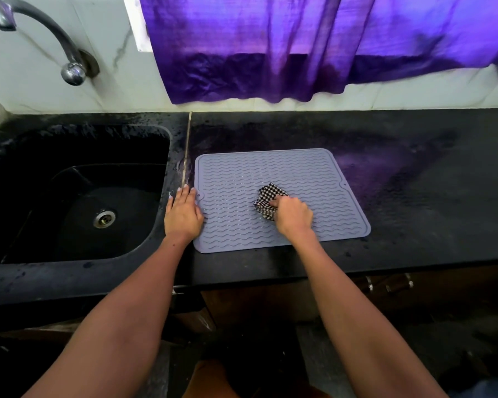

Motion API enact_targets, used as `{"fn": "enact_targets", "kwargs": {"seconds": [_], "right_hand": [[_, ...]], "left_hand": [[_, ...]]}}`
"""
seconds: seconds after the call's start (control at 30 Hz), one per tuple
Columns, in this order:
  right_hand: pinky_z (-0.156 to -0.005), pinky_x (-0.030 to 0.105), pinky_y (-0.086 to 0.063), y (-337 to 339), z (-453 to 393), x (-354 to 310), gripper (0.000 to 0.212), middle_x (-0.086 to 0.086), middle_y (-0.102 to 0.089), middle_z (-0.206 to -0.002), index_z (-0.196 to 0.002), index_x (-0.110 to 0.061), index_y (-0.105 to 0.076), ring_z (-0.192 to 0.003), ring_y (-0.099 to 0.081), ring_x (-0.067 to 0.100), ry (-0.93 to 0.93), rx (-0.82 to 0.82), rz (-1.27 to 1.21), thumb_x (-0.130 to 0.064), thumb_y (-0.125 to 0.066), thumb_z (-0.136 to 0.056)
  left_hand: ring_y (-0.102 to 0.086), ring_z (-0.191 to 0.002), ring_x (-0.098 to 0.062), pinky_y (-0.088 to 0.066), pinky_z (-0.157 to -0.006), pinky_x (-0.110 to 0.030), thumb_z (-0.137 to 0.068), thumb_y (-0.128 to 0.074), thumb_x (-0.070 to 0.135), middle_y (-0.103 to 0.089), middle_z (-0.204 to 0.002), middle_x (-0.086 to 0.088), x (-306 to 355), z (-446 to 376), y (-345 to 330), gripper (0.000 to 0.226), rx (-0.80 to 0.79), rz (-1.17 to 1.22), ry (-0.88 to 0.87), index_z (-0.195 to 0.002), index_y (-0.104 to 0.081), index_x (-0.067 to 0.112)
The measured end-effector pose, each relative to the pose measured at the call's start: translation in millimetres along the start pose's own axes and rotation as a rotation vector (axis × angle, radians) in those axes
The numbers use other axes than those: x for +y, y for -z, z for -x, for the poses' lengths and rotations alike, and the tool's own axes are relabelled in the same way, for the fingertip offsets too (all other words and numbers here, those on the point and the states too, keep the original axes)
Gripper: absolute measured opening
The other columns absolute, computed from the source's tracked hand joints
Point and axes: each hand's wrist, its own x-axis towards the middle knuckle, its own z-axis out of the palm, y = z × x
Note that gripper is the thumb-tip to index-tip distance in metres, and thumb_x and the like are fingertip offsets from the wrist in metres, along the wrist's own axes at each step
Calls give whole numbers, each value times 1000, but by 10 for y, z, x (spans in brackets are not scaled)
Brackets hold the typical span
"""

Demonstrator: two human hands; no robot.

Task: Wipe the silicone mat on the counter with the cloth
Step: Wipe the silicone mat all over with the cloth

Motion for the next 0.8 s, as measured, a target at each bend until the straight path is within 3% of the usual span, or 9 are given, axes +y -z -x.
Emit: {"fn": "enact_targets", "kwargs": {"seconds": [0.17,0.43,0.57,0.7,0.73,0.8], "right_hand": [[-86,39,-47,125,-83,86,26,13,-63,-116,-116,-12,-62,-110,-58,31,-84,115,-27,-10,-52,-92],[-102,42,-37,-152,-17,250,38,1,-37,-149,-132,-13,-51,-140,-26,28,116,98,151,-9,-41,-95],[-95,41,-43,-78,-60,277,35,7,-50,-136,-126,-15,-56,-130,-42,29,91,66,114,-7,-43,-94],[-90,34,-46,190,-232,340,36,7,-65,-117,-112,-28,-68,-108,-59,28,-130,-35,-309,-7,-50,-90],[-88,33,-46,214,-249,365,36,7,-66,-116,-111,-29,-68,-106,-60,27,-166,-5,-393,-6,-49,-91],[-88,34,-47,176,-196,366,37,8,-64,-120,-116,-28,-66,-108,-59,28,-168,99,-337,-5,-49,-91]], "left_hand": [[-18,-146,-22,-7,-121,-39,-97,-32,18,-26,-156,-10,8,4,10,50,11,15,6,-146,-32,8],[-22,-145,-22,-10,-121,-39,-96,-35,18,-30,-154,-10,0,1,0,49,50,41,5,-144,-37,9],[-22,-145,-23,-10,-121,-39,-96,-37,17,-30,-154,-11,20,3,16,49,47,47,3,-144,-37,8],[-23,-145,-24,-10,-120,-39,-96,-38,16,-31,-153,-13,22,11,34,48,52,63,-1,-143,-38,6],[-23,-144,-25,-11,-120,-39,-95,-38,15,-32,-153,-13,19,8,35,48,59,70,-2,-142,-39,6],[-24,-144,-26,-11,-120,-40,-95,-40,15,-33,-152,-14,20,2,36,47,70,80,-4,-141,-40,6]]}}
